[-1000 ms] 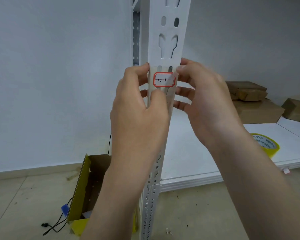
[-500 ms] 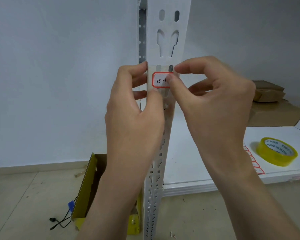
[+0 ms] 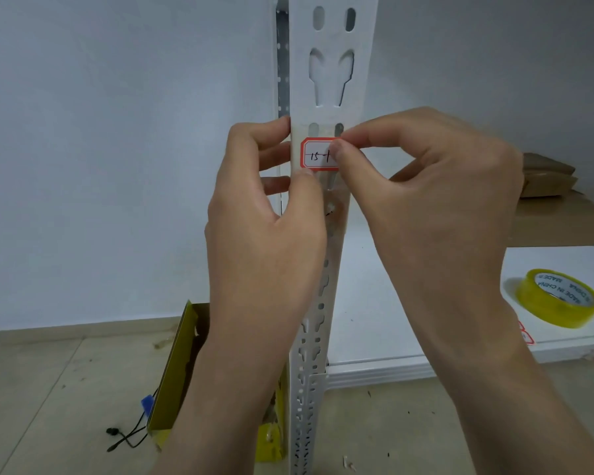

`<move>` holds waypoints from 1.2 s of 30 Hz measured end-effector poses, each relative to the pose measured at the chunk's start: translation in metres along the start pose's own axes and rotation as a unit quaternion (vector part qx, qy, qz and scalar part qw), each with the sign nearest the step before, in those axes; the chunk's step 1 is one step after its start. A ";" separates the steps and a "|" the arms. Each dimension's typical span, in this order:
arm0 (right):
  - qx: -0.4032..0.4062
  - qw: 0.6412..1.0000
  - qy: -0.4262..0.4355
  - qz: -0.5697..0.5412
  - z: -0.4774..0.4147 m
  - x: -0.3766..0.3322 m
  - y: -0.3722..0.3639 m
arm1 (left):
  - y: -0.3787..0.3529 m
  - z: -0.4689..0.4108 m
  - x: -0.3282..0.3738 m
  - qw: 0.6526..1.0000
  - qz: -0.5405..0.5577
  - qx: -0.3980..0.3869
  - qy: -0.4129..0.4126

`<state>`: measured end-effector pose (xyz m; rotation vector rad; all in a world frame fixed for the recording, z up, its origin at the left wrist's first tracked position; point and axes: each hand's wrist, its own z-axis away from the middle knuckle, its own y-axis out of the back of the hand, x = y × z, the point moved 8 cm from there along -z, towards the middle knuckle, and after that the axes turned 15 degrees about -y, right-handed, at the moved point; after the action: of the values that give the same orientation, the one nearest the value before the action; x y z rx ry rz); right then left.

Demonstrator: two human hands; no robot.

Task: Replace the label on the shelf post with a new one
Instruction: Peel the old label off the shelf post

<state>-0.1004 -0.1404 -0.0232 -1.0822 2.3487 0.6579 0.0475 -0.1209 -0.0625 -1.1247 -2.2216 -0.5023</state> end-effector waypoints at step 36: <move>-0.025 0.998 -0.051 0.035 -0.004 0.003 0.002 | -0.003 0.002 0.000 1.000 0.012 0.011 -0.003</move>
<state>-0.1045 -0.1437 -0.0213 -0.9684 2.3026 0.7825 0.0448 -0.1218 -0.0642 -1.1424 -2.2113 -0.4641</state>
